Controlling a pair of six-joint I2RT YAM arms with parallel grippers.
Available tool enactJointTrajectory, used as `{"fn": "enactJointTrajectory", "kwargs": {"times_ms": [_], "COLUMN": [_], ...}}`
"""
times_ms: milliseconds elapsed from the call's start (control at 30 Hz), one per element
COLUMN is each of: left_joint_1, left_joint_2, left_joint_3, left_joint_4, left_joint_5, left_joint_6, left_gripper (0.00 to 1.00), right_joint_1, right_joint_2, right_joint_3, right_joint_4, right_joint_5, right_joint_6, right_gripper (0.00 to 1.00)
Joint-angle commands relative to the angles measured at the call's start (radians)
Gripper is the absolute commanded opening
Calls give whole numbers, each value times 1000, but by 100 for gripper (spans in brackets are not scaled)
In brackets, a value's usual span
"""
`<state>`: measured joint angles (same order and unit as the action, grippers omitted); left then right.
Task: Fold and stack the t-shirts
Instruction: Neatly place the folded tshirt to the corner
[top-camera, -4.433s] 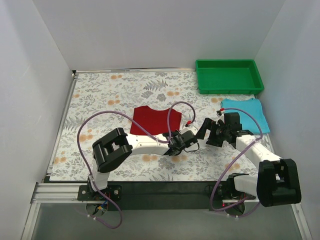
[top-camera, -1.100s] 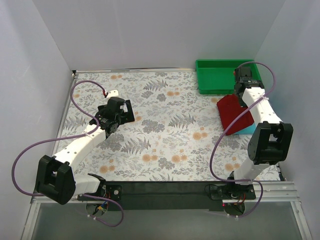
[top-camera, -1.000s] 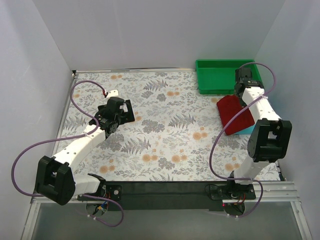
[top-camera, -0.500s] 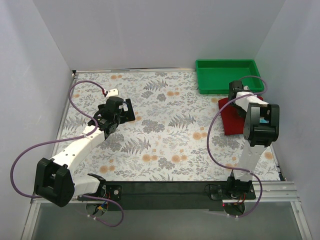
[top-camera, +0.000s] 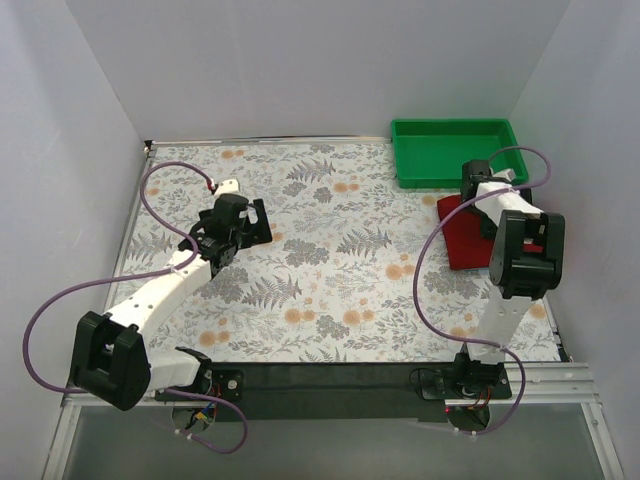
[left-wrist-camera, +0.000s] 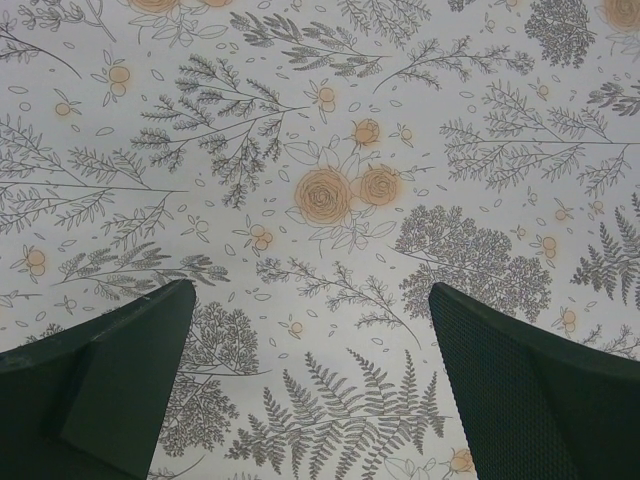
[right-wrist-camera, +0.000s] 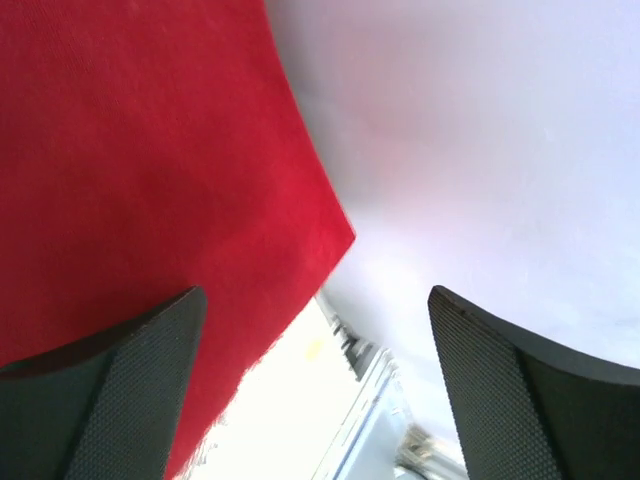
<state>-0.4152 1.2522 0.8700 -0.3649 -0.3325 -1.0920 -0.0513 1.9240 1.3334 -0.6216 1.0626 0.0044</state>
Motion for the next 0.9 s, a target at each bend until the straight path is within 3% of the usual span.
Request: {"fn": "enactJointTrajectory", "kwargs": {"times_ms": [0,167,267,533,700,867], "left_joint_1": [1,3,1,3,1,1], "left_joint_2": [-8,-54,-121,-370,-618,-836], "left_joint_3": [-16,40,96,205,111,9], "left_joint_4": [15,-69,-117,-282,-287,-281], "left_joint_5": [19,50,53,-22,-39,-80], "left_joint_6": [-11,-55,-94,-161,-210,-207], "left_gripper": [98,98,98,98,98,98], "right_joint_1": [-4,-4,-4,13,143,166], "right_joint_2": [-157,-429,-595,-1077,-1342,-1618], "right_joint_3": [43,-5,-14,-94,-183,-356], "right_joint_4": [-110,-125,-124,-95,-89,-15], "right_joint_5": [-82,-381,-508,-760,-750,-777], "right_joint_6": [147,210,206,221,197,151], "right_gripper": [83,88,98,98,98,98]}}
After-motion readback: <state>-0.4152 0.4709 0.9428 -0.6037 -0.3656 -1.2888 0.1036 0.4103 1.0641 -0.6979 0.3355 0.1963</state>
